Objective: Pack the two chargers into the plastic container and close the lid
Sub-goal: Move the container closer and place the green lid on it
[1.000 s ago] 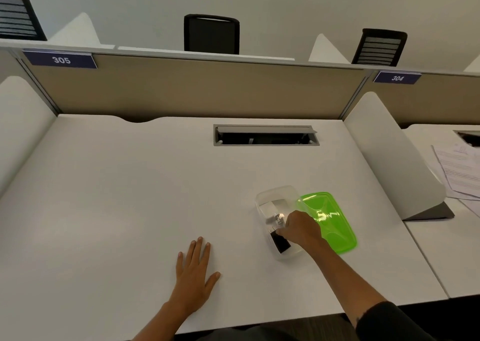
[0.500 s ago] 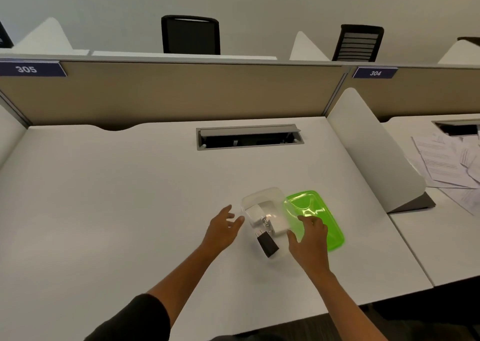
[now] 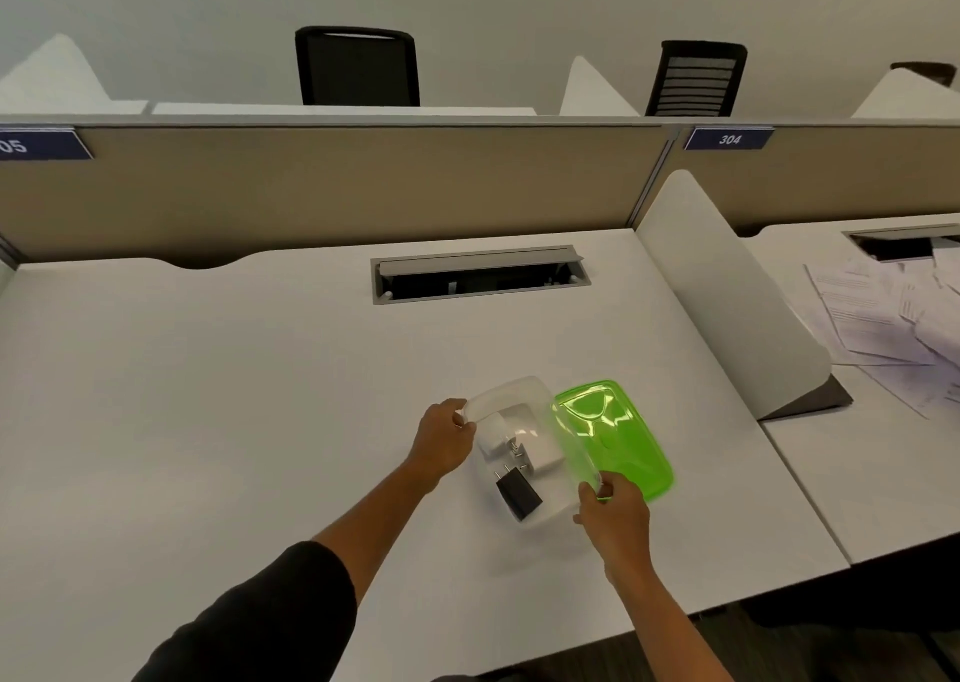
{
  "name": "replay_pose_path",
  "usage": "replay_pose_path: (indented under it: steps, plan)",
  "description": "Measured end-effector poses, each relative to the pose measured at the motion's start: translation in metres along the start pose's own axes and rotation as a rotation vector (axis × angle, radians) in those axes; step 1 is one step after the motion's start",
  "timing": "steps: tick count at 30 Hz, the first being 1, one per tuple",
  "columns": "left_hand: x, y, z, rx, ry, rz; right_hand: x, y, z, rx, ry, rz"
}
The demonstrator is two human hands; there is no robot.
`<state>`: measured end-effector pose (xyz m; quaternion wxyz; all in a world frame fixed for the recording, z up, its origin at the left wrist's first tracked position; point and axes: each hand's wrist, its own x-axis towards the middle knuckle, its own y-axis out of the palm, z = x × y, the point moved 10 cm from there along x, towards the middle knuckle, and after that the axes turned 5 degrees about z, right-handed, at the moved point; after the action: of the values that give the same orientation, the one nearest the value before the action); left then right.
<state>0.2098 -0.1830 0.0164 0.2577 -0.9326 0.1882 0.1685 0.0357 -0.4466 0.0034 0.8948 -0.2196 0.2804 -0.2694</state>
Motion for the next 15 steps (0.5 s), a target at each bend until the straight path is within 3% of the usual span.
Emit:
replay_pose_path:
  steps: [15]
  plan:
    - [-0.058, -0.054, 0.071, -0.393, -0.087, -0.147, 0.026, 0.047, 0.08, -0.044, -0.166, 0.066]
